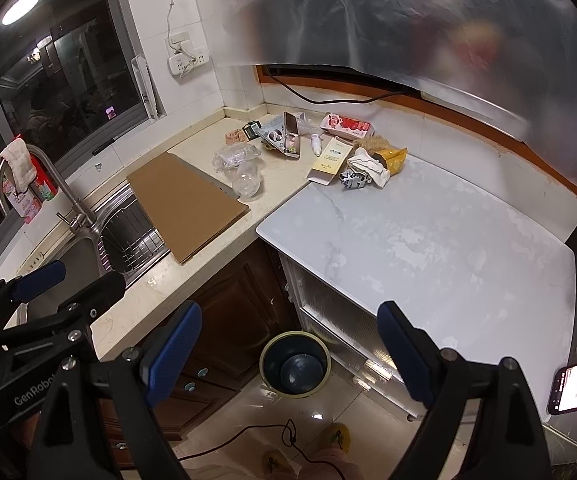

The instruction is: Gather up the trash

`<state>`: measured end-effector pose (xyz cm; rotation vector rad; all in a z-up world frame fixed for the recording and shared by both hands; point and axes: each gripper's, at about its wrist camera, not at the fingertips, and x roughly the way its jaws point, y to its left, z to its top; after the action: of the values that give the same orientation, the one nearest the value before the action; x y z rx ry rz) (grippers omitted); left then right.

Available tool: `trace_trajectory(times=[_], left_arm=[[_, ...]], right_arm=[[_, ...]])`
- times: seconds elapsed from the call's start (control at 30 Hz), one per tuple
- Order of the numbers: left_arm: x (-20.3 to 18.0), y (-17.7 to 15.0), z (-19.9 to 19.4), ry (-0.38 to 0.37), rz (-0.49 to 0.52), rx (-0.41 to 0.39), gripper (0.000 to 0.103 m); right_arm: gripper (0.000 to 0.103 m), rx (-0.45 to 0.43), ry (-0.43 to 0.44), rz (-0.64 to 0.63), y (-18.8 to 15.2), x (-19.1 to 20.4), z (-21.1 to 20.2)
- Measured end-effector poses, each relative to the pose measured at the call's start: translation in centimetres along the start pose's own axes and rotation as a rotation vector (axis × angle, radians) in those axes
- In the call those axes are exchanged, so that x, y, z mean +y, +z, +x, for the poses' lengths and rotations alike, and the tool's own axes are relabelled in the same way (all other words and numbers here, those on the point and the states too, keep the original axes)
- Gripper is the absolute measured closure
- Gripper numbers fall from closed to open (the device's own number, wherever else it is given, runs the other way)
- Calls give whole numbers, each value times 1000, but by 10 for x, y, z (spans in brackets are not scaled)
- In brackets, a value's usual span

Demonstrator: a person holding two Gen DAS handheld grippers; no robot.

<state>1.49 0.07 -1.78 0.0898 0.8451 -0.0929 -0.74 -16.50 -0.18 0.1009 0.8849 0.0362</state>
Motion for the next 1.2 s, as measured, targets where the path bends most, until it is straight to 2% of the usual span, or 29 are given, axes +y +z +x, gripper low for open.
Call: trace_trajectory(times=[0.73,1.2], left_arm=[[5,-1,1,-12,19,7,25],[24,-3,4,-60,35,27,25]], right_arm=[[13,9,3,18,-5,6,2],[13,8,-52,29,-14,25,-5]])
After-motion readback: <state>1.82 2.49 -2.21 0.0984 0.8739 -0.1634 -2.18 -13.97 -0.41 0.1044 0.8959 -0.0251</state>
